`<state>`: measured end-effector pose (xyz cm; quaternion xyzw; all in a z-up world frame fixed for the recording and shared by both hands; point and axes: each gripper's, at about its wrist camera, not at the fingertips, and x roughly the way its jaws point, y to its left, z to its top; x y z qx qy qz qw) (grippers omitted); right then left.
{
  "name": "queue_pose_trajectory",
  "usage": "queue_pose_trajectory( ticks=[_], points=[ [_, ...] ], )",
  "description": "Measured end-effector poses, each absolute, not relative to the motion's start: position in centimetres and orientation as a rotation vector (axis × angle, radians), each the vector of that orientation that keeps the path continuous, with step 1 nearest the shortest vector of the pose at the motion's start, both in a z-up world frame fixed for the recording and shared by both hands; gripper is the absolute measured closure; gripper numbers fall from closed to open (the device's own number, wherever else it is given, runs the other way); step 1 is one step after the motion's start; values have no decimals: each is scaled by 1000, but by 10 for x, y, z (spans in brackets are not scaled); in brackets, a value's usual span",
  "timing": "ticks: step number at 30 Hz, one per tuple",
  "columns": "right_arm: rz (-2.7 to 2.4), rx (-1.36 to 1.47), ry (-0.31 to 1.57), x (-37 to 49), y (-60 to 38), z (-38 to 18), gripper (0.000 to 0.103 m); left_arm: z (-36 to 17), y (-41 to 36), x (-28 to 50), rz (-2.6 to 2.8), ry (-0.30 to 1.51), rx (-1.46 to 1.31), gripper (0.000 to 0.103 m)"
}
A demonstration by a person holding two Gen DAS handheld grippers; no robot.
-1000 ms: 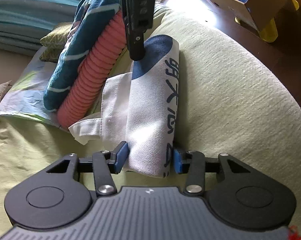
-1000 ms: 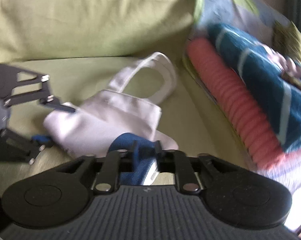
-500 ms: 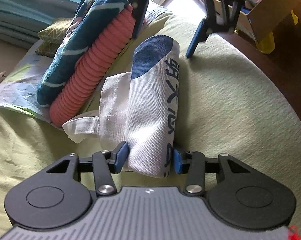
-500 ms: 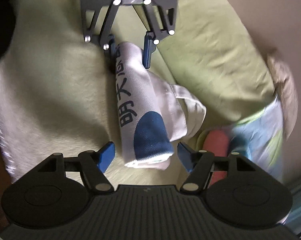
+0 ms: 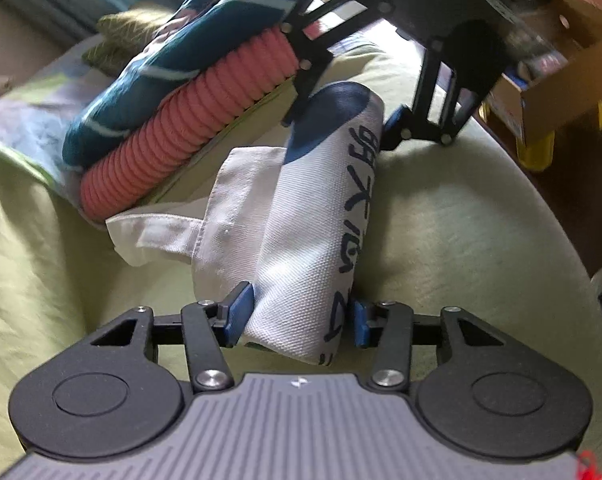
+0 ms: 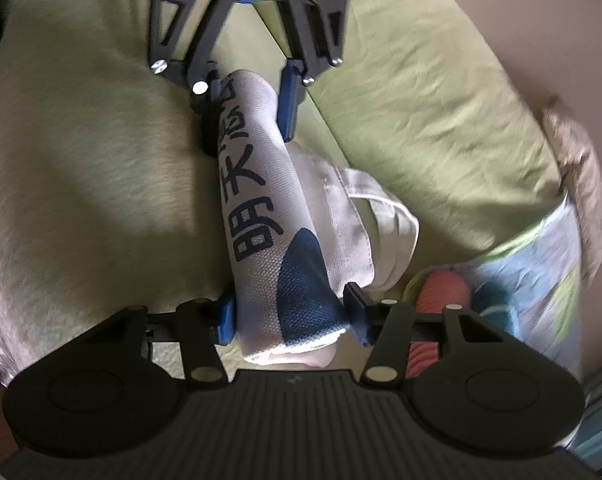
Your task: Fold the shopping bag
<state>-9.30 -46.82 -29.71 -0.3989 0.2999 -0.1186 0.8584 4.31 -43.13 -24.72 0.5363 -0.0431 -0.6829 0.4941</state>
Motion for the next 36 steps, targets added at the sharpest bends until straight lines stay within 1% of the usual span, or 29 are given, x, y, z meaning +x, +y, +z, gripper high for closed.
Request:
queue_pose_trajectory(
  ticks=[3, 7, 14, 16, 21, 36],
  points=[
    [-257, -760, 658, -91, -468, -289, 56, -244, -433, 42, -1649, -69, 1297, 51],
    [-242, -664, 681, -97, -462, -278, 56, -239, -429, 39, -1659, -14, 1304, 51],
    [-141, -487, 701, -127, -439, -269, 56, -232, -391, 21, -1725, 74, 1332, 51],
    [-113, -432, 714, -132, -438, -266, 56, -230, -387, 20, -1748, 112, 1330, 49],
    [-58, -326, 762, -122, -460, -254, 56, -223, -398, 27, -1764, 204, 1317, 49],
    [57, -134, 825, -105, -502, -241, 56, -223, -415, 37, -1793, 277, 1321, 49]
  ],
)
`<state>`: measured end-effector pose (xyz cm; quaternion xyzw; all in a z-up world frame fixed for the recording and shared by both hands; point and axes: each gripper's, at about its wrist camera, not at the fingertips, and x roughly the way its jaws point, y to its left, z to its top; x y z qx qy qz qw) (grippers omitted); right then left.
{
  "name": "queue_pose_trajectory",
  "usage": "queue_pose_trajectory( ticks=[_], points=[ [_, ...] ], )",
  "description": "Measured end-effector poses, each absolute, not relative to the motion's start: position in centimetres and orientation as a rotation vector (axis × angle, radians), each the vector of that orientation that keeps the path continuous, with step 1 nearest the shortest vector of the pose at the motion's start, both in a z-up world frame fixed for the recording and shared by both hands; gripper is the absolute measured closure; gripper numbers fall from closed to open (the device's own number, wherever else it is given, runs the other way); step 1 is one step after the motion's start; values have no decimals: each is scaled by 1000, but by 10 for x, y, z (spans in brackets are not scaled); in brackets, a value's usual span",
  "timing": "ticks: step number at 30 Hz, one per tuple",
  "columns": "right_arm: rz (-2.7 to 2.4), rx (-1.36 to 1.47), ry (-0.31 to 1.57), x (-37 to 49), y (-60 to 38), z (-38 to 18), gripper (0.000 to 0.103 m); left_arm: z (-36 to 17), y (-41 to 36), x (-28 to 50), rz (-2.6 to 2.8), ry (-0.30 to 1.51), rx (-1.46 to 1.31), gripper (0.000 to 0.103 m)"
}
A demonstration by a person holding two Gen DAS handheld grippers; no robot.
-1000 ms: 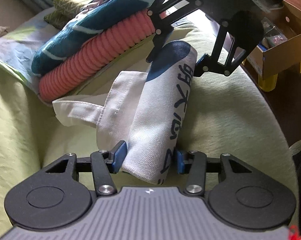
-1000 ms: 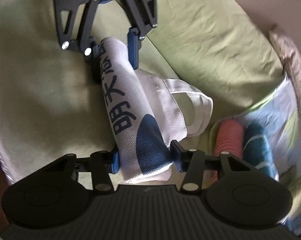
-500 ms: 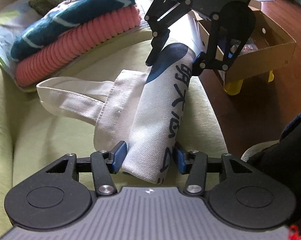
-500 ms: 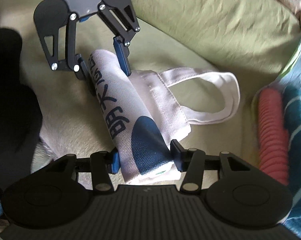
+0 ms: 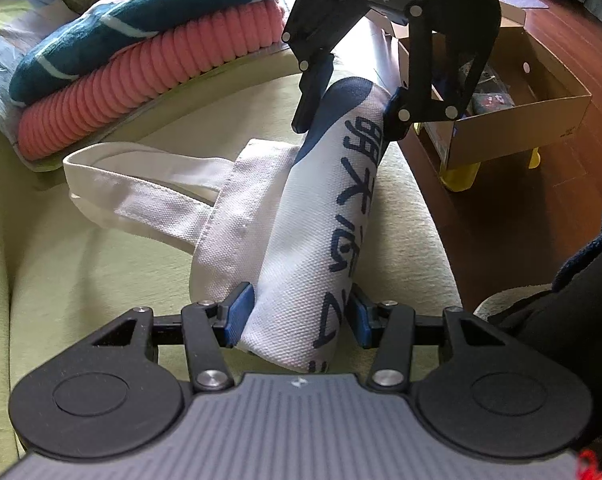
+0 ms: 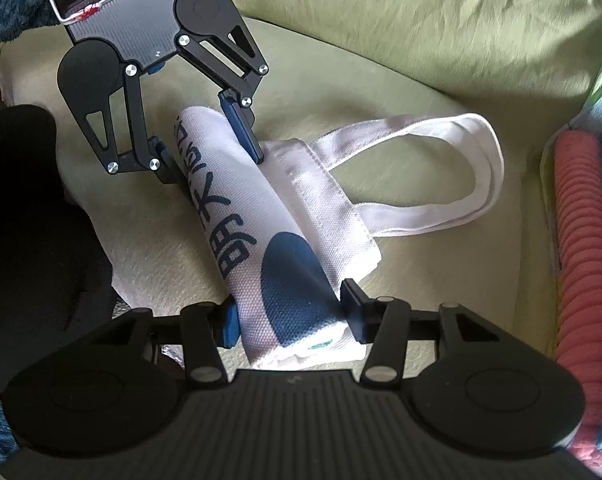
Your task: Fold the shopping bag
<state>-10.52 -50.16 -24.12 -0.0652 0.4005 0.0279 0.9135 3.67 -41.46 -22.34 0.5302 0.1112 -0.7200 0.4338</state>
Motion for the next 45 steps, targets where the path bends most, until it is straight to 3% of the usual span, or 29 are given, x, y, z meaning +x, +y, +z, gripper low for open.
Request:
queue_pose_trajectory(
  ticks=[20, 26, 29, 31, 35, 45],
  points=[
    [137, 551, 870, -88, -598, -250, 55, -209, -447, 72, -1868, 457, 1198, 50],
    [128, 708, 861, -87, -615, -260, 56, -194, -451, 78, -1799, 436, 1135, 43],
    [131, 738, 877, -85, -616, -263, 55, -176, -434, 74, -1794, 348, 1103, 48],
    [135, 749, 887, -84, -615, -265, 55, -160, -423, 71, -1804, 291, 1044, 70],
    [131, 784, 897, -82, -618, -268, 54, -141, -415, 56, -1835, 218, 978, 74],
    [95, 864, 897, -80, -627, -277, 56, -189, -441, 32, -1721, 153, 1124, 73]
  ],
)
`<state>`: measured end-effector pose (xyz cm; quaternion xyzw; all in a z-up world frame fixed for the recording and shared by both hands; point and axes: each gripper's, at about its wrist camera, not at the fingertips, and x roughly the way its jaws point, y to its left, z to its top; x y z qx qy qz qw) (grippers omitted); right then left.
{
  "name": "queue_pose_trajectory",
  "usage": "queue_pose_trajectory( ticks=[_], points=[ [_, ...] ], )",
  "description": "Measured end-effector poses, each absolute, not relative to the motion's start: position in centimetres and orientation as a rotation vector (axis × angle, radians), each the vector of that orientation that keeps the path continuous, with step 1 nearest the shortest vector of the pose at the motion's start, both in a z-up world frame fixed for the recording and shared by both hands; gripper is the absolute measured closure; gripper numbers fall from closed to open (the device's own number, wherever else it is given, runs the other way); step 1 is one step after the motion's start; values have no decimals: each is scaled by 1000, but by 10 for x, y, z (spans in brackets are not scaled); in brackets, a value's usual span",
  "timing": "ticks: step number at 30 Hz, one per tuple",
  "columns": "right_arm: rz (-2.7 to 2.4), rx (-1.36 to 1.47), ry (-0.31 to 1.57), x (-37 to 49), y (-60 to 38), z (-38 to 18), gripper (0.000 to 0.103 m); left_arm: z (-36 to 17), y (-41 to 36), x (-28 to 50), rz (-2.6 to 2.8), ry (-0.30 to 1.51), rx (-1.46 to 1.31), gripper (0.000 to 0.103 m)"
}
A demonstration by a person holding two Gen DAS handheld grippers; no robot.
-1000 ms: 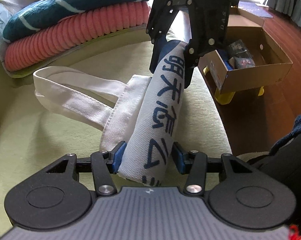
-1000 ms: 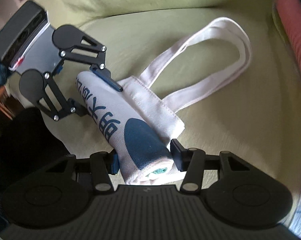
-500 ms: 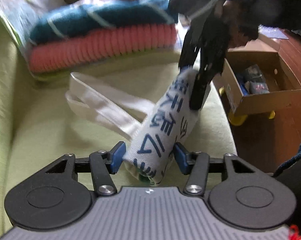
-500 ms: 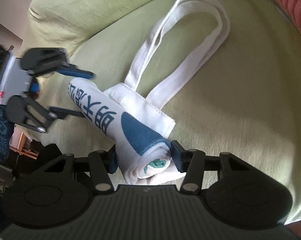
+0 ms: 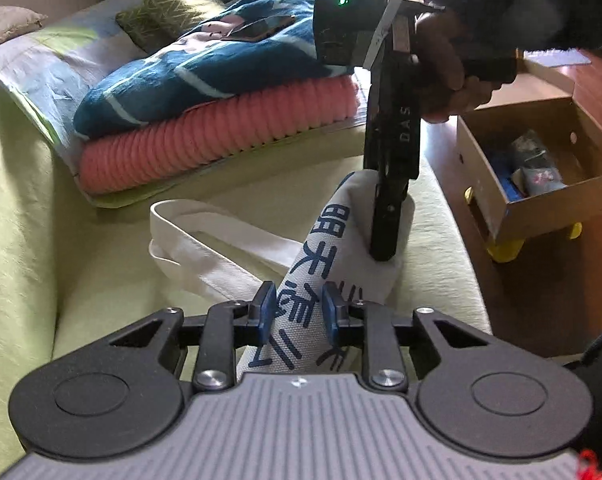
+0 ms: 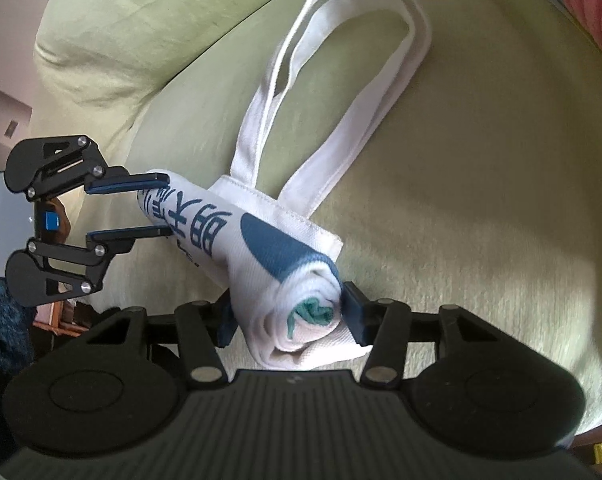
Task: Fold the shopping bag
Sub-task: 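Open the right gripper and lift it off the roll while the left gripper holds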
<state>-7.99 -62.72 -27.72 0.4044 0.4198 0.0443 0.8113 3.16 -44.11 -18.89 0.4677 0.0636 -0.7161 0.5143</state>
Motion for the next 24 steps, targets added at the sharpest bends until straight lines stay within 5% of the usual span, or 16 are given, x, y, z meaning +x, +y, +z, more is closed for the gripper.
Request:
queue_pose_trajectory(
  ticks=[10, 14, 16, 19, 21, 24],
  points=[
    [-66, 941, 733, -107, -618, -284, 56, -203, -458, 50, -1691, 170, 1048, 71],
    [-250, 781, 653, -120, -592, -271, 35, -205, -464, 54, -1687, 181, 1012, 71],
    [-359, 675, 626, -124, -576, -259, 36, -205, -465, 54, -1682, 176, 1010, 72],
    [-530, 493, 555, -128, -548, -234, 51, -204, -465, 55, -1682, 181, 999, 72],
    [-600, 306, 511, -123, -523, -218, 75, -204, -466, 56, -1684, 188, 992, 72],
    [-570, 46, 500, -98, -490, -217, 87, -204, -467, 58, -1687, 195, 983, 72]
  ],
)
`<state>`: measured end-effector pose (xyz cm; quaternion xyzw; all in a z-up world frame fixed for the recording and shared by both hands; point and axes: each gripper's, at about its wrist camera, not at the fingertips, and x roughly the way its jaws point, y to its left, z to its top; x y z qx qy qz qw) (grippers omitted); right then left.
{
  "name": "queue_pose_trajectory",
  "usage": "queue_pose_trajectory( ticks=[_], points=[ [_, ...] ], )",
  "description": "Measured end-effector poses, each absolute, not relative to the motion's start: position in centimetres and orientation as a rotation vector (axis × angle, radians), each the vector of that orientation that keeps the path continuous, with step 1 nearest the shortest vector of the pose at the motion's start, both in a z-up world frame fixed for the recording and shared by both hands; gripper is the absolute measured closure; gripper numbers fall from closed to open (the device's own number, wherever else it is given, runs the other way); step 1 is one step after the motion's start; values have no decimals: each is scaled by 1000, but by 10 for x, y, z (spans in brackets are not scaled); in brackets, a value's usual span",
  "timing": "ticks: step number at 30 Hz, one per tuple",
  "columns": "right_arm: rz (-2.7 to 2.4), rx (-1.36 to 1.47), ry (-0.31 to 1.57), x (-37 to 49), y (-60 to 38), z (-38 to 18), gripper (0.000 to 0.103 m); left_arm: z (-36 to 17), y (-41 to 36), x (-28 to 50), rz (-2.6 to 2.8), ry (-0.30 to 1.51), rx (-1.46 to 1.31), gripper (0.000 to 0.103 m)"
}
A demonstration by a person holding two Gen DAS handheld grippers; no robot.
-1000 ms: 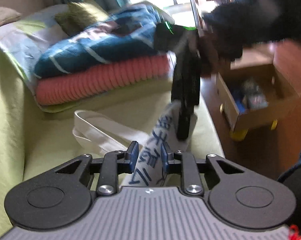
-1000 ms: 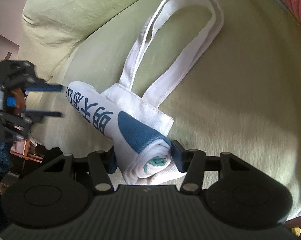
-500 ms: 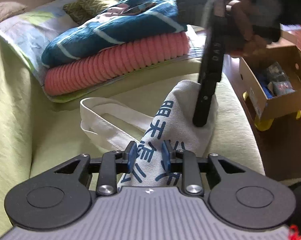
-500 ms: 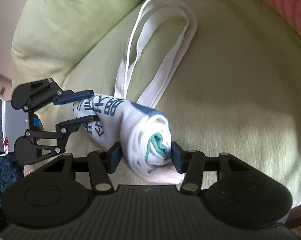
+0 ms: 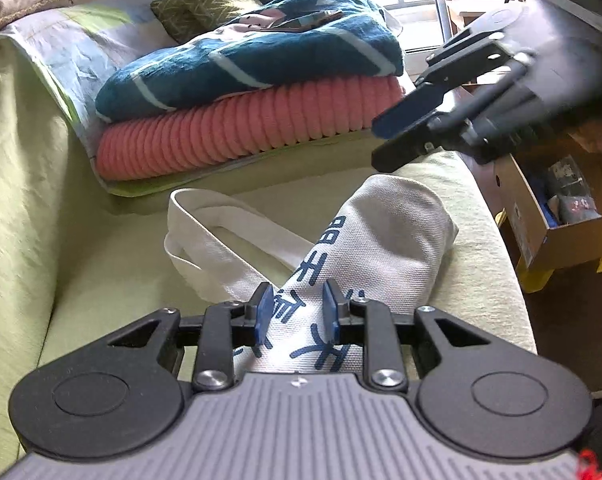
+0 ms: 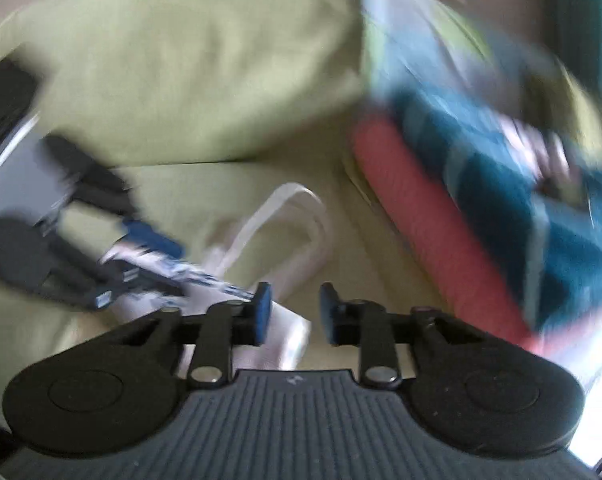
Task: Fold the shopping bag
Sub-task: 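Open the right gripper and lift it off the roll while the left gripper holds, then regrasp the rolled bag with the right gripper near the handles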
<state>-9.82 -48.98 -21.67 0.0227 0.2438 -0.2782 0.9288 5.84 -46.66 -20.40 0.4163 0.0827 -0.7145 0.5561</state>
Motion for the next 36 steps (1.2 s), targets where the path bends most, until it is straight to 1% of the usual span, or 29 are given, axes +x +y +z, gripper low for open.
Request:
queue_pose_trajectory(
  ticks=[2, 4, 6, 9, 10, 12, 14, 16, 18, 21, 22, 27, 36],
  points=[
    [-548, -63, 529, -77, -474, -227, 88, -205, -468, 59, -1686, 195, 977, 73],
    [-567, -62, 576, -64, -476, -246, 87, -208, -469, 59, -1680, 183, 981, 74],
    [-585, -25, 579, -59, -483, -256, 87, -212, -470, 59, -1669, 166, 983, 74],
    [-588, 24, 574, -55, -489, -257, 88, -208, -465, 49, -1623, 71, 1013, 73],
    [-584, 26, 568, -57, -488, -258, 88, -203, -458, 46, -1599, 37, 1006, 70],
    [-575, 30, 556, -60, -486, -259, 88, -191, -440, 44, -1558, -8, 944, 70],
    [-574, 54, 546, -63, -489, -261, 88, -182, -424, 46, -1554, 16, 880, 70],
    [-577, 79, 536, -66, -492, -262, 88, -183, -419, 48, -1559, 64, 889, 70],
    [-581, 65, 534, -73, -487, -264, 88, -195, -424, 49, -1548, 112, 935, 75],
    [-590, 52, 535, -71, -485, -267, 88, -202, -428, 57, -1556, 201, 869, 77],
    [-593, 51, 536, -70, -484, -268, 88, -204, -427, 58, -1556, 212, 862, 80],
    [-588, 88, 529, -70, -487, -268, 88, -212, -422, 66, -1550, 273, 758, 80],
    [-596, 125, 522, -70, -490, -265, 89, -207, -430, 50, -1452, 286, 807, 81]
  ],
)
